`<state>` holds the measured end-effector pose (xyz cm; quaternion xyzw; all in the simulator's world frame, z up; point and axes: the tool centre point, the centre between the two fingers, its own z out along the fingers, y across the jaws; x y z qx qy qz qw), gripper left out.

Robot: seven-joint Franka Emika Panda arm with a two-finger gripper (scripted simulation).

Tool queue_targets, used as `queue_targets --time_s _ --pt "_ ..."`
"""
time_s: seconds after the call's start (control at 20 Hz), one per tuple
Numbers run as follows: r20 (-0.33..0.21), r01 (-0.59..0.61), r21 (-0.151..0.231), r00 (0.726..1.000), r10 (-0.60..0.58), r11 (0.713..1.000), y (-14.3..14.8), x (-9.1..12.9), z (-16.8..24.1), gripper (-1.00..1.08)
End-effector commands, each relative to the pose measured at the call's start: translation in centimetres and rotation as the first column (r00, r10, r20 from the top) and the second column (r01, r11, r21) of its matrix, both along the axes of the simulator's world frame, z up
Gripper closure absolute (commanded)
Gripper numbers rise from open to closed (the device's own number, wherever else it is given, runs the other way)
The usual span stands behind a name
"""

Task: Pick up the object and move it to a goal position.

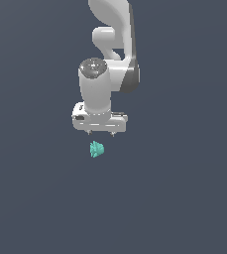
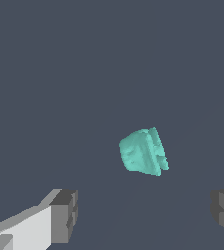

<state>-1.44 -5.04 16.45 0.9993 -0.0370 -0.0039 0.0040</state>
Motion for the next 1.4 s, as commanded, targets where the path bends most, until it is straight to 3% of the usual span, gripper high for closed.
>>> queue_targets --time_s 0.0,0.8,1.35 --pt "0.0 -0.017 0.0 1.0 0.017 1.0 -0.2 0.0 -0.5 -0.92" --pt "0.006 -0.248 0.005 0.969 0.248 0.969 -2.6 0.2 -6.5 -0.92" --pt "0.007 -0.29 0.008 0.957 0.29 0.957 -3.1 0.1 -7.7 -0.92"
